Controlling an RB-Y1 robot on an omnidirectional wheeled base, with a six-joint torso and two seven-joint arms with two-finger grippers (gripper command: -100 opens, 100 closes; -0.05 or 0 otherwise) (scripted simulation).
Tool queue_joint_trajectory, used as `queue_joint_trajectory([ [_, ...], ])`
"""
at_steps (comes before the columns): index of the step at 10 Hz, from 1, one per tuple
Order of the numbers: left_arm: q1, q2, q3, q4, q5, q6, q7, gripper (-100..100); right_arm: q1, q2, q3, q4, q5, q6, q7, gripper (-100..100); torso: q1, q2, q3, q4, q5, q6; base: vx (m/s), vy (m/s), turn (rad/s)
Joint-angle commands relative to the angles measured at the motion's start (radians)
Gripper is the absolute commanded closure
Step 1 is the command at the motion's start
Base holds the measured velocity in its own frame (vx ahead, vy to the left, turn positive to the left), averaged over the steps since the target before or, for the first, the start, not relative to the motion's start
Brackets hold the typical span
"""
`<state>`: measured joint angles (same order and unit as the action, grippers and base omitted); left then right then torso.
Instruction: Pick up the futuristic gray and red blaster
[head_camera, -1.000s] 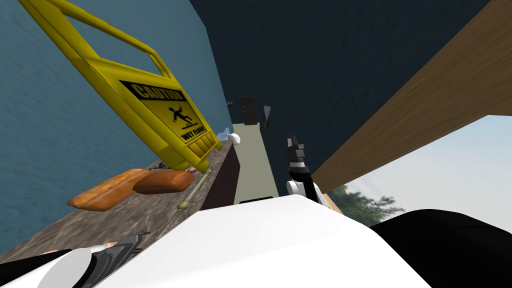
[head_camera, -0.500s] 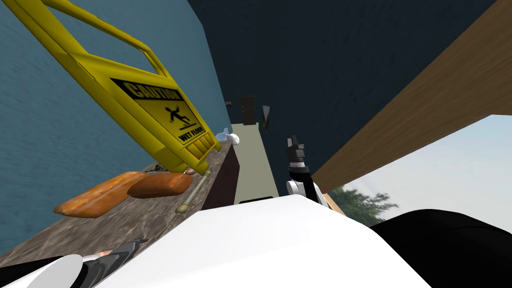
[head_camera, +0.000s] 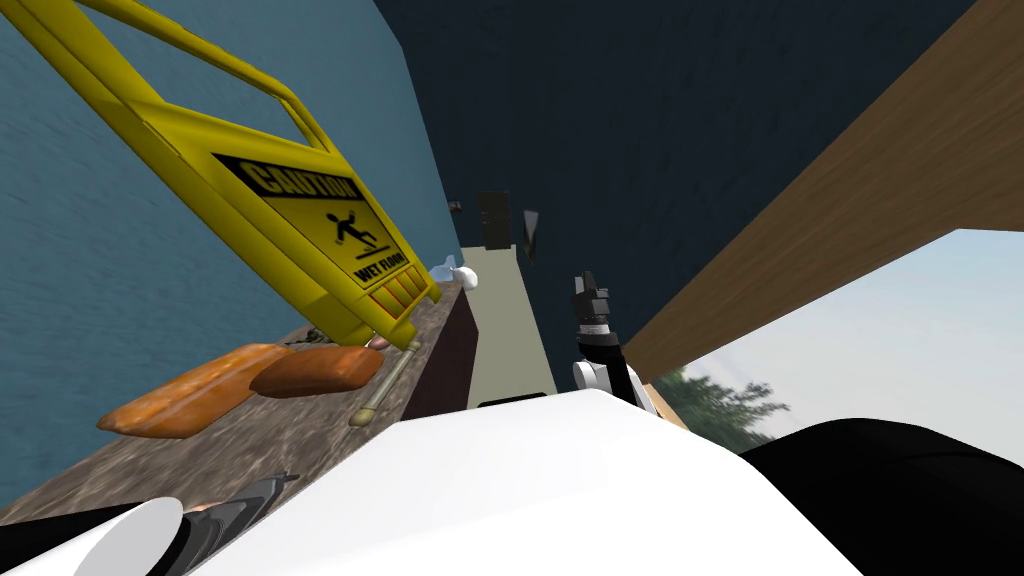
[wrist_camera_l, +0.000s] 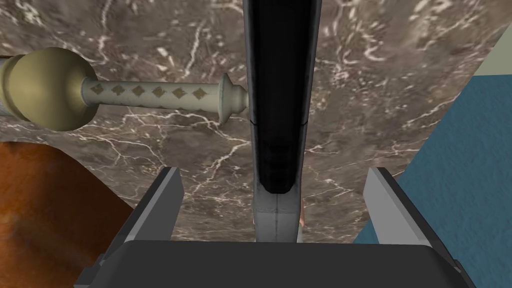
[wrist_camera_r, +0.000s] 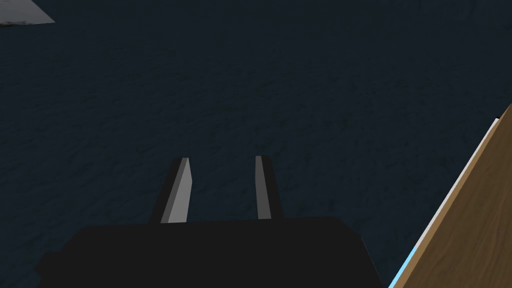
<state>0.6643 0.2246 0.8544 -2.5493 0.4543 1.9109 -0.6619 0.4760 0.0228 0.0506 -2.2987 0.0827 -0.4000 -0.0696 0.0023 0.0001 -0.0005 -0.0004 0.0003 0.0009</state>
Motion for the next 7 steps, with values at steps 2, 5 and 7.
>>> queue_joint_trajectory([
  [2,0.001,0.003,-0.021,0.051,-0.021,-0.054,-0.004,-100,0.0,0.0,0.0,0.0,0.0,0.0,0.0,0,0.0,0.0,0.0,0.0,0.0,0.0,-0.028,-0.015,-0.022],
  [5,0.001,0.001,-0.02,0.043,-0.02,-0.046,-0.004,100,0.0,0.0,0.0,0.0,0.0,0.0,0.0,0,0.001,-0.001,-0.001,0.0,0.0,0.0,-0.004,-0.001,-0.001],
  [7,0.001,0.001,-0.02,0.043,-0.02,-0.046,-0.004,100,0.0,0.0,0.0,0.0,0.0,0.0,0.0,0,0.001,-0.001,-0.001,0.0,0.0,0.0,0.0,0.0,0.0],
])
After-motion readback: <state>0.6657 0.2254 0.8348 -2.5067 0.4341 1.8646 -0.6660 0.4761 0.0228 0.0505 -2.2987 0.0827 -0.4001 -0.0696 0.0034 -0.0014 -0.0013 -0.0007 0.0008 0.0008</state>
